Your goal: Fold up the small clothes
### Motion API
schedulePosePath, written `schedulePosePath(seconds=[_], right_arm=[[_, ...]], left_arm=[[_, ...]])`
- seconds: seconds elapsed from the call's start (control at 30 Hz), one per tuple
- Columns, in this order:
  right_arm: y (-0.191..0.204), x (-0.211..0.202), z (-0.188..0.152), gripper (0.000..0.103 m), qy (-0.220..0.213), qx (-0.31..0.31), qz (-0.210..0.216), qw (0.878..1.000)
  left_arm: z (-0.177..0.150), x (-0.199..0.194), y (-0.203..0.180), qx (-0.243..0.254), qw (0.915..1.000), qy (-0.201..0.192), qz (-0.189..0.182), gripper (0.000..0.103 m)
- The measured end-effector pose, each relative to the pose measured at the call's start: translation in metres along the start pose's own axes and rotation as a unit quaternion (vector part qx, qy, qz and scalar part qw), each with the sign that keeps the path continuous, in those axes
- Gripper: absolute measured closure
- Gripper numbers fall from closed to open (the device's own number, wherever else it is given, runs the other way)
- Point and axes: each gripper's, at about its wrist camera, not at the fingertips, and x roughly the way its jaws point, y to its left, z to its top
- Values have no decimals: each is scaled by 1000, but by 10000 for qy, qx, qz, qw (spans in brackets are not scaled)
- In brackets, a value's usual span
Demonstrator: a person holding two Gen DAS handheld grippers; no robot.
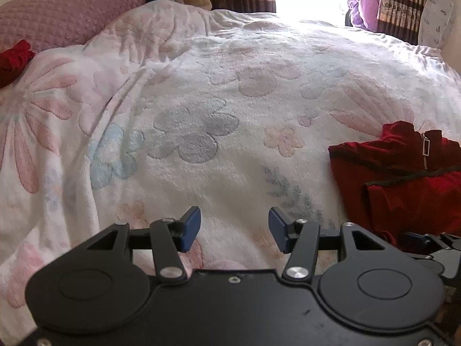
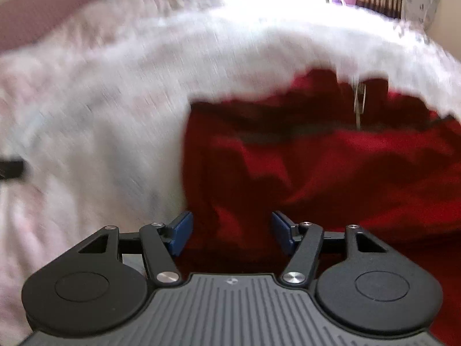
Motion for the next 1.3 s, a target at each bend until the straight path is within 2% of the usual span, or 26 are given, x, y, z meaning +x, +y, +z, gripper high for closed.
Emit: schedulePosePath(seconds=[0.1, 0.17, 0.23, 0.37, 0.47, 0.6, 0.7, 0.83, 0.9, 1.03, 1.1, 1.2, 1.3], right_arm=[[4, -7, 1, 30, -74, -131, 11, 9999], [2, -20, 5, 34, -75, -82, 230, 9997], [-4, -38, 9, 34, -130, 13, 469, 9988], [-24, -89, 2, 34, -400, -209, 567, 9974], [-62, -126, -20, 34, -557, -436, 360, 9968], [-121, -160, -58, 34, -649, -490, -357, 9960], [-162, -179, -86, 34, -475, -305, -742, 9956], [-207, -206, -126, 33, -378, 189, -950, 9946], [-226, -217, -144, 33, -275, 422, -951, 9942], [-265, -236, -176, 32, 43, 907, -1079, 9900], [-281, -242, -193, 32, 158, 1242, -1033, 9867], [-294, -246, -216, 32, 354, 1510, -1058, 9822], [-302, -246, -230, 29, 480, 1659, -1044, 9794]], left_arm=[[0, 1, 6, -196, 9998, -2, 67, 49], [-2, 3, 8, -295, 9995, 20, 52, 49], [-5, 2, 5, -241, 9997, 23, 38, 49], [-14, 1, -12, 55, 10000, 58, 59, 49], [-19, -3, -29, 221, 9997, 58, -51, 49], [-34, -24, -54, 236, 9989, 103, -389, 49], [-61, -53, -71, 239, 9978, 146, -604, 49], [-120, -87, -79, -37, 9952, 516, -833, 49], [-146, -96, -81, 16, 9924, 822, -916, 49], [-184, -103, -82, 197, 9857, 1498, -749, 49], [-192, -107, -75, 99, 9827, 1667, -806, 49], [-191, -111, -63, -15, 9822, 1717, -766, 47], [-196, -106, -62, -19, 9776, 1954, -779, 45]])
